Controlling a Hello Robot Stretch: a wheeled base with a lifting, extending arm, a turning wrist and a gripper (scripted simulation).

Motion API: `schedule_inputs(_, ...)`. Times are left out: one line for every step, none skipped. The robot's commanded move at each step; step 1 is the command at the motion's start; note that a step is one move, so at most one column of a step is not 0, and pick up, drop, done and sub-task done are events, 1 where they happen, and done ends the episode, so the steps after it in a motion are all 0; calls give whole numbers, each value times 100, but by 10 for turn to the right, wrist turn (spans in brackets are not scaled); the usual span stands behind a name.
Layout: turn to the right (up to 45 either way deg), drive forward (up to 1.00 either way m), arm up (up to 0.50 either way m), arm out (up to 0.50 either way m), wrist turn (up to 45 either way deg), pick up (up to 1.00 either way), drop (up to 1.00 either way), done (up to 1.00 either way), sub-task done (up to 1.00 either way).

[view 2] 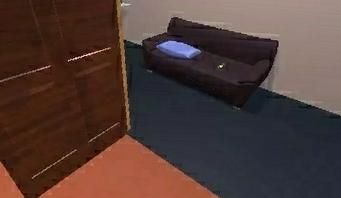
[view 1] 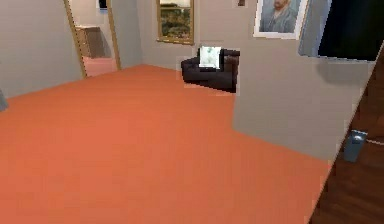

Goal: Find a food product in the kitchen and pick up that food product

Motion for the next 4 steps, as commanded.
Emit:
schedule_inputs(0,20,0,0,0,0,0,0,0)
schedule_inputs(-450,0,0,0,0,0,0,0,0)
schedule_inputs(-450,0,0,0,0,0,0,0,0)
schedule_inputs(-240,0,0,0,0,0,0,0,0)
